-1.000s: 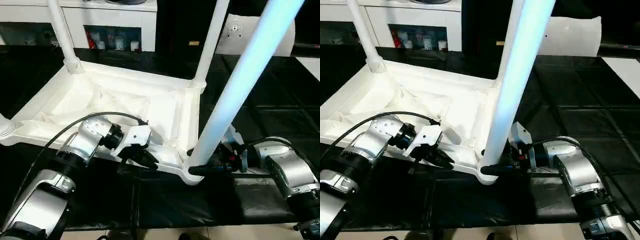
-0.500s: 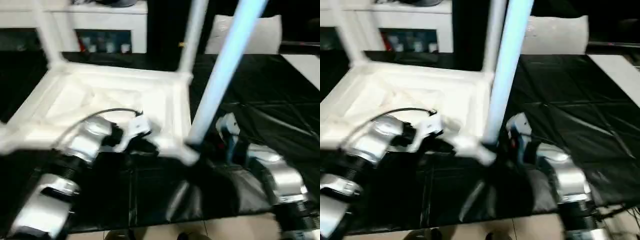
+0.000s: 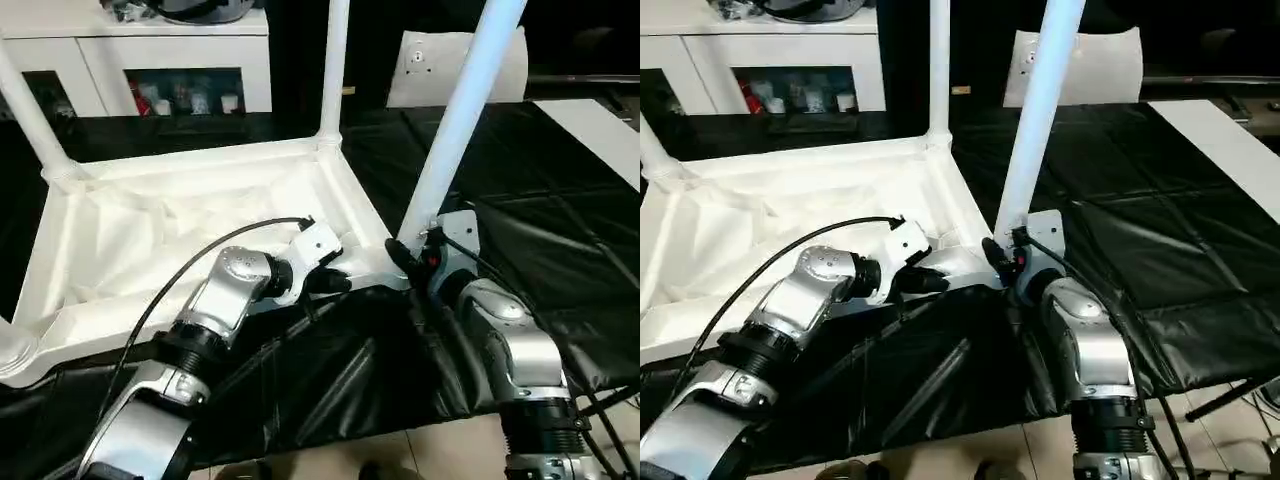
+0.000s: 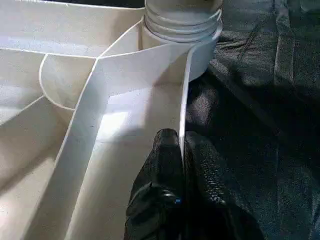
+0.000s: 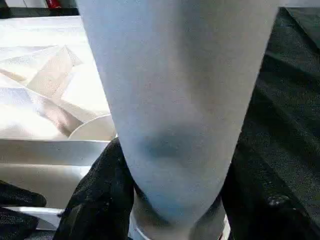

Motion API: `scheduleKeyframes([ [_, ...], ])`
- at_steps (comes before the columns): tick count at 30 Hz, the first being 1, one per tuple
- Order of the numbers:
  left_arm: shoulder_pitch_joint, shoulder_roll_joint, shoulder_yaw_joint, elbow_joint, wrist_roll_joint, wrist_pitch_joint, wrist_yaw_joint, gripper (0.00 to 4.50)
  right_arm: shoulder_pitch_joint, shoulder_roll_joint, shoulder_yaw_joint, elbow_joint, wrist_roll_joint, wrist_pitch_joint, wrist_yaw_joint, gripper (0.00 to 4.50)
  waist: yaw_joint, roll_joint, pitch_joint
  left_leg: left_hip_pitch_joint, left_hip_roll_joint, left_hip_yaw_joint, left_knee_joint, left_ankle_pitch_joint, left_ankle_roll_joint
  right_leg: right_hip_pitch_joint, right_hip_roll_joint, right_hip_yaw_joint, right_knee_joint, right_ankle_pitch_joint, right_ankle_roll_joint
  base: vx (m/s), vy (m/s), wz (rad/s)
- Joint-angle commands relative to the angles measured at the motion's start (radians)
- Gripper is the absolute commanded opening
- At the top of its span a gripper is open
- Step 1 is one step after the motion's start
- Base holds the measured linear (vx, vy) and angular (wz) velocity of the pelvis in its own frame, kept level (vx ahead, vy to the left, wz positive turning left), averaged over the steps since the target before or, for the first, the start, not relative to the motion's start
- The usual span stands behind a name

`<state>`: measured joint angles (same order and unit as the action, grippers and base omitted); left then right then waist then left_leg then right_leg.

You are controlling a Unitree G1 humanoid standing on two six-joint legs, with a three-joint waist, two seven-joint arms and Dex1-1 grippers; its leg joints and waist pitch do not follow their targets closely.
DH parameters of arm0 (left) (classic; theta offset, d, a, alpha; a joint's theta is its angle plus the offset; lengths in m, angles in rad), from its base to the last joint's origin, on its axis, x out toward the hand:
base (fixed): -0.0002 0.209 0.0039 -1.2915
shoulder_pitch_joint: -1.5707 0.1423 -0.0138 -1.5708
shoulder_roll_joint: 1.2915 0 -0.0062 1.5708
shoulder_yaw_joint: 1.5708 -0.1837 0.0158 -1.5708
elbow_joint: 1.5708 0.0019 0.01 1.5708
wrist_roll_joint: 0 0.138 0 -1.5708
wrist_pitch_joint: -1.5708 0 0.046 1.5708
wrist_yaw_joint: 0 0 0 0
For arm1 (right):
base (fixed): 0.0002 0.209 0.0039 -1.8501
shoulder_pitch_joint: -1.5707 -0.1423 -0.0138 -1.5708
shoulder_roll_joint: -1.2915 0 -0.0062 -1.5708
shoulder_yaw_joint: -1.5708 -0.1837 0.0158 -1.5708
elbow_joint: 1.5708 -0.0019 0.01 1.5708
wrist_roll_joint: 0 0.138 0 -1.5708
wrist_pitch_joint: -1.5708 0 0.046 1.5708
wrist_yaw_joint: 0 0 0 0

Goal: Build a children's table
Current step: Rotate leg to tighten

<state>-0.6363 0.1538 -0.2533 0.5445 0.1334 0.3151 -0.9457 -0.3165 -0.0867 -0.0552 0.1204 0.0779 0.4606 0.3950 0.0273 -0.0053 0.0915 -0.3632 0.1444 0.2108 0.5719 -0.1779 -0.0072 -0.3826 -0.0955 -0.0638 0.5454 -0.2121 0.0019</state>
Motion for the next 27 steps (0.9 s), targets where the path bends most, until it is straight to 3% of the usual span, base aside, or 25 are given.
scheduleKeyframes([
  [1,0.001,-0.048,-0.033,-0.021,-0.031,-0.031,0.035,0.00,0.024,0.072,0.164,-0.028,0.090,0.033,0.146,2.70,-0.003,-0.004,-0.047,0.036,0.094,-0.070,-0.103,-0.545,-0.074,-0.003,-0.084,0.052,-0.074,-0.438,-0.125,0.000,0.000,0.00],
  [2,0.006,-0.030,-0.037,-0.025,-0.028,-0.043,0.014,0.00,0.032,0.056,0.159,-0.037,0.098,0.025,0.164,2.70,-0.001,-0.005,-0.047,0.036,0.094,-0.069,-0.103,-0.529,-0.069,-0.003,-0.085,0.054,-0.073,-0.418,-0.131,0.000,0.000,0.00],
  [4,0.015,0.018,-0.043,-0.029,-0.029,-0.073,-0.046,0.00,0.050,0.001,0.149,-0.060,0.118,0.003,0.233,2.93,0.007,-0.008,-0.061,0.019,0.097,-0.059,-0.099,-0.383,-0.031,0.016,-0.088,0.060,-0.052,-0.257,-0.169,0.026,-0.009,0.00],
  [5,0.017,0.031,-0.044,-0.029,-0.028,-0.085,-0.063,0.00,0.055,-0.014,0.145,-0.065,0.119,-0.002,0.250,3.08,0.010,-0.012,-0.061,0.020,0.097,-0.051,-0.094,-0.326,-0.005,0.016,-0.085,0.060,-0.048,-0.201,-0.187,0.000,0.000,0.00],
  [8,0.020,0.083,-0.045,-0.026,-0.029,-0.128,-0.135,0.00,0.071,-0.099,0.139,-0.086,0.127,-0.031,0.351,3.21,0.014,-0.016,-0.062,0.018,0.094,-0.045,-0.084,-0.303,0.028,0.018,-0.091,0.061,-0.055,-0.270,-0.196,0.016,-0.021,0.00],
  [9,0.020,0.093,-0.045,-0.023,-0.031,-0.137,-0.151,0.00,0.075,-0.119,0.139,-0.089,0.130,-0.040,0.378,3.39,0.016,-0.019,-0.066,0.012,0.092,-0.044,-0.079,-0.276,0.036,0.021,-0.092,0.061,-0.052,-0.280,-0.196,0.047,-0.062,0.01],
  [11,0.023,0.120,-0.053,-0.024,-0.041,-0.171,-0.203,0.00,0.082,-0.164,0.135,-0.096,0.141,-0.057,0.440,3.58,0.022,-0.021,-0.070,0.012,0.092,-0.040,-0.072,-0.232,0.052,0.019,-0.088,0.061,-0.046,-0.254,-0.205,0.053,-0.074,0.03],
  [12,0.023,0.144,-0.062,-0.022,-0.047,-0.201,-0.248,0.00,0.087,-0.202,0.130,-0.098,0.151,-0.070,0.493,3.61,0.030,-0.024,-0.076,0.007,0.089,-0.036,-0.061,-0.182,0.076,0.022,-0.084,0.062,-0.032,-0.177,-0.222,0.054,-0.075,0.04],
  [14,0.019,0.171,-0.075,-0.013,-0.049,-0.240,-0.294,0.00,0.088,-0.241,0.126,-0.089,0.151,-0.091,0.538,3.76,0.033,-0.022,-0.079,0.001,0.090,-0.036,-0.059,-0.142,0.093,0.028,-0.083,0.058,-0.021,-0.118,-0.242,0.054,-0.071,-0.01],
  [16,0.013,0.194,-0.087,-0.001,-0.054,-0.275,-0.341,0.00,0.083,-0.274,0.126,-0.067,0.139,-0.117,0.566,4.04,0.038,-0.021,-0.084,0.001,0.090,-0.030,-0.051,-0.076,0.115,0.029,-0.076,0.055,-0.004,-0.004,-0.276,0.043,-0.062,-0.01],
  [18,0.007,0.211,-0.094,0.006,-0.064,-0.293,-0.390,0.00,0.076,-0.301,0.127,-0.050,0.138,-0.135,0.596,4.10,0.041,-0.024,-0.081,0.000,0.087,-0.028,-0.048,-0.082,0.116,0.029,-0.074,0.054,-0.005,-0.007,-0.282,0.000,0.000,0.00],
  [20,0.004,0.221,-0.097,0.007,-0.074,-0.298,-0.427,0.00,0.072,-0.317,0.129,-0.045,0.143,-0.142,0.621,4.35,0.044,-0.021,-0.079,0.002,0.090,-0.030,-0.050,-0.107,0.103,0.031,-0.073,0.051,-0.007,-0.071,-0.278,0.000,0.000,0.00],
  [27,-0.035,0.262,-0.144,0.049,-0.070,-0.383,-0.567,0.00,0.035,-0.386,0.156,-0.010,0.179,-0.170,0.788,4.35,0.064,-0.016,-0.075,0.016,0.102,-0.030,-0.056,-0.182,0.051,0.018,-0.071,0.051,-0.011,-0.171,-0.269,0.000,0.000,0.00],
])
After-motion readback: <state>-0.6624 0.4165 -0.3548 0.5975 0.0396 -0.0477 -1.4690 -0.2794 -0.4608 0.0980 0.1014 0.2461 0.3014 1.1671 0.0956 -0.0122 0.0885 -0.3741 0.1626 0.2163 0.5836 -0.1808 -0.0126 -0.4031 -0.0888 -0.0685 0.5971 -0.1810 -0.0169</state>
